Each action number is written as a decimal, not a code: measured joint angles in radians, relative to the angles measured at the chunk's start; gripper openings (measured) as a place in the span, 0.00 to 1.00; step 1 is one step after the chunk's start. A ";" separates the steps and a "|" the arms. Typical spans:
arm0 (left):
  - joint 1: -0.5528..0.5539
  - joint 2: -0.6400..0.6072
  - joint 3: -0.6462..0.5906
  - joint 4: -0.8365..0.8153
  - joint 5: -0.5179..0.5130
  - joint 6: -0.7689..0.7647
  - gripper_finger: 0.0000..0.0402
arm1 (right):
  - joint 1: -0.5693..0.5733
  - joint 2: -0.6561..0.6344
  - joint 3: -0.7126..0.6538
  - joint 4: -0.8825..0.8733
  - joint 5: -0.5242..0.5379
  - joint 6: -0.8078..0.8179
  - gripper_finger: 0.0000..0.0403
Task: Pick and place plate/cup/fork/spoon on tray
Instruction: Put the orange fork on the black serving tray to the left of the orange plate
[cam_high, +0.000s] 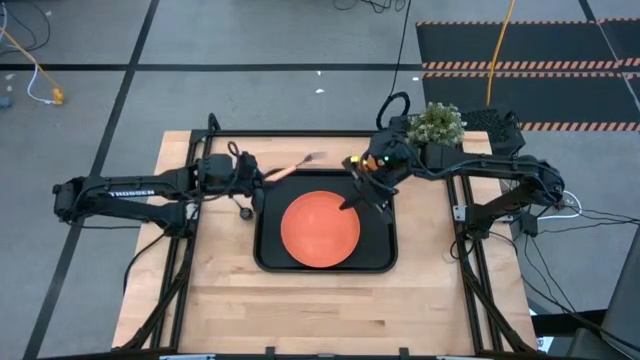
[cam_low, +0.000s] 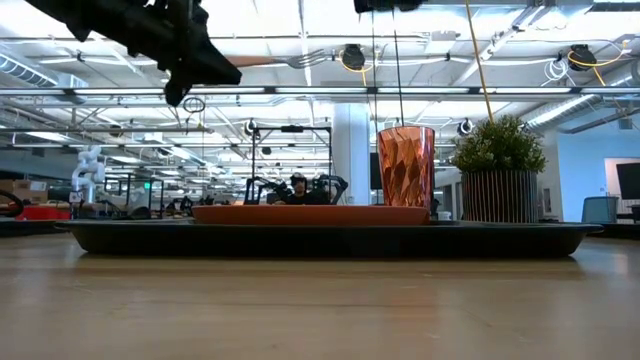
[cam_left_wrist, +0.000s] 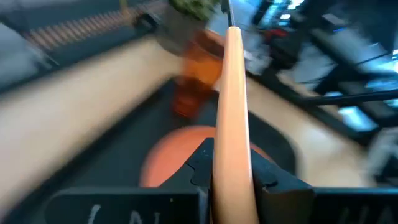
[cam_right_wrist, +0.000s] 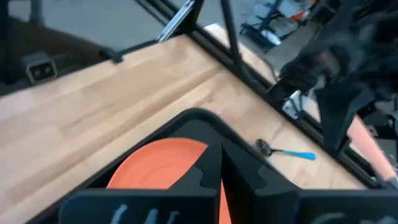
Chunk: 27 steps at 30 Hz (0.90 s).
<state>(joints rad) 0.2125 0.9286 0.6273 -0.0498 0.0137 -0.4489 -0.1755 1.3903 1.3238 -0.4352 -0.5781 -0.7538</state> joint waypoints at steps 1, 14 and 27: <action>-0.008 0.003 0.000 -0.001 0.027 -0.051 0.08 | 0.004 0.000 -0.014 -0.003 0.000 -0.015 0.00; -0.157 0.008 -0.334 0.461 -0.242 -0.637 0.08 | 0.040 -0.197 -0.249 -0.018 0.132 -0.138 0.00; -0.460 0.007 -0.443 0.698 -0.746 -0.722 0.08 | 0.002 -0.534 -0.525 0.371 0.138 -0.203 0.00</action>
<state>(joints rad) -0.2473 0.9360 0.1844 0.6480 -0.7320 -1.1711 -0.1731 0.8566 0.7987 -0.0637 -0.4397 -0.9568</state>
